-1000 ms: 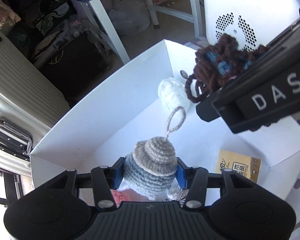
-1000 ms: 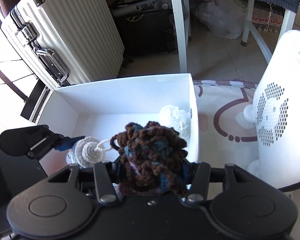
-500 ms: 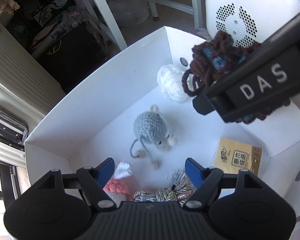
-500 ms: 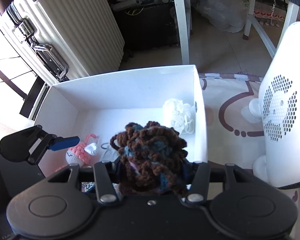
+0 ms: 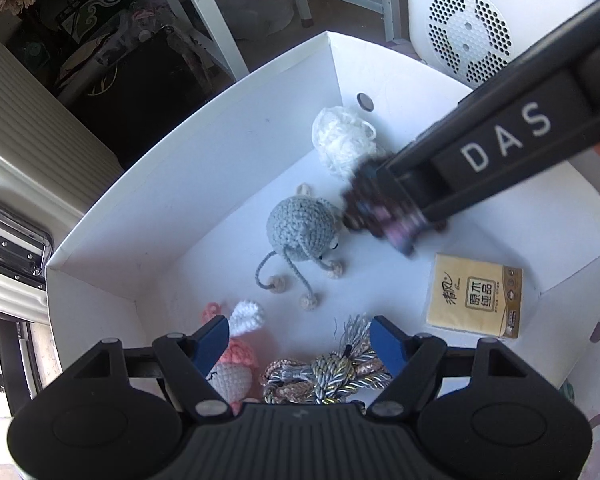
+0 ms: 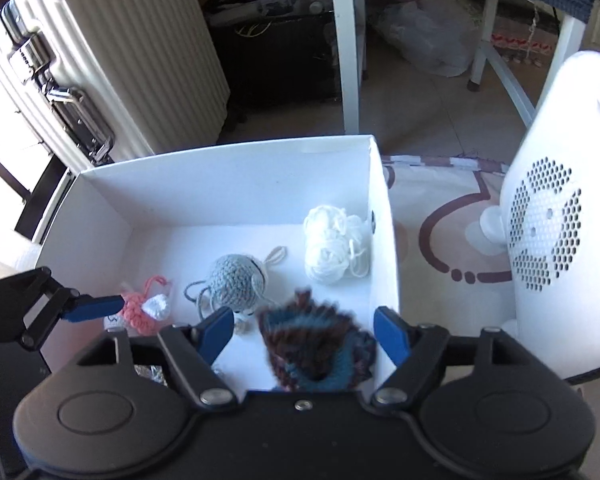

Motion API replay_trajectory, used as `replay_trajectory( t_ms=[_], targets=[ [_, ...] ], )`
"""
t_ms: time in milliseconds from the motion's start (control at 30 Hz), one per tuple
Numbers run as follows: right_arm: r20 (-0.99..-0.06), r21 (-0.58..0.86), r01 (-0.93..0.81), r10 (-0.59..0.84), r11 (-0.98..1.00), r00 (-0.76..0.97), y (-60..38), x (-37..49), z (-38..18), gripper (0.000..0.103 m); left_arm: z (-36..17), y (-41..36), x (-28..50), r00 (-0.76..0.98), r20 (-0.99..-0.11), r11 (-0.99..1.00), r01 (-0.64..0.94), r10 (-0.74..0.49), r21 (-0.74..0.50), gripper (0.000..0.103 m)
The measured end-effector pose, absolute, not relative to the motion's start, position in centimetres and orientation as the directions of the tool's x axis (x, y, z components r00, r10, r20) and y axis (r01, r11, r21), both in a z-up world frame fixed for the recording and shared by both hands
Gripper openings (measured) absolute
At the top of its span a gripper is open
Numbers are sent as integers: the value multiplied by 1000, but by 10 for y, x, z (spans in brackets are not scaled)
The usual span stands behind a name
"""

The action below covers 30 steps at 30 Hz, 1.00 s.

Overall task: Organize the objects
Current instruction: 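Open both tools to drop the mouse and yarn flower into the box, then withdraw both tools from the box and hold them above the table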

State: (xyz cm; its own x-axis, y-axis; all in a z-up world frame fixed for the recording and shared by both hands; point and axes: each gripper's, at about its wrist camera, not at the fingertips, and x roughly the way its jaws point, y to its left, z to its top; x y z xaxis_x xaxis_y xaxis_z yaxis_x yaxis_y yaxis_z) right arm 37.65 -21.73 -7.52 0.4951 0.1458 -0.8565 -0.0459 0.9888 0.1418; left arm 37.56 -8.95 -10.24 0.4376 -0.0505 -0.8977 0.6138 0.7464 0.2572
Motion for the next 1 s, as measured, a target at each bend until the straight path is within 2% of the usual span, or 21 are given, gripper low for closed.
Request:
replay_trajectory(
  t_ms=[567, 1000],
  targets=[
    [-870, 125, -81, 148, 989, 471, -216, 373, -74, 76, -98, -77, 373, 415, -909, 799, 561, -42, 219, 78],
    [-845, 124, -100, 158, 987, 511, -213, 360, -53, 79, -68, -58, 364, 449, -891, 854, 489, -70, 179, 82]
  ],
)
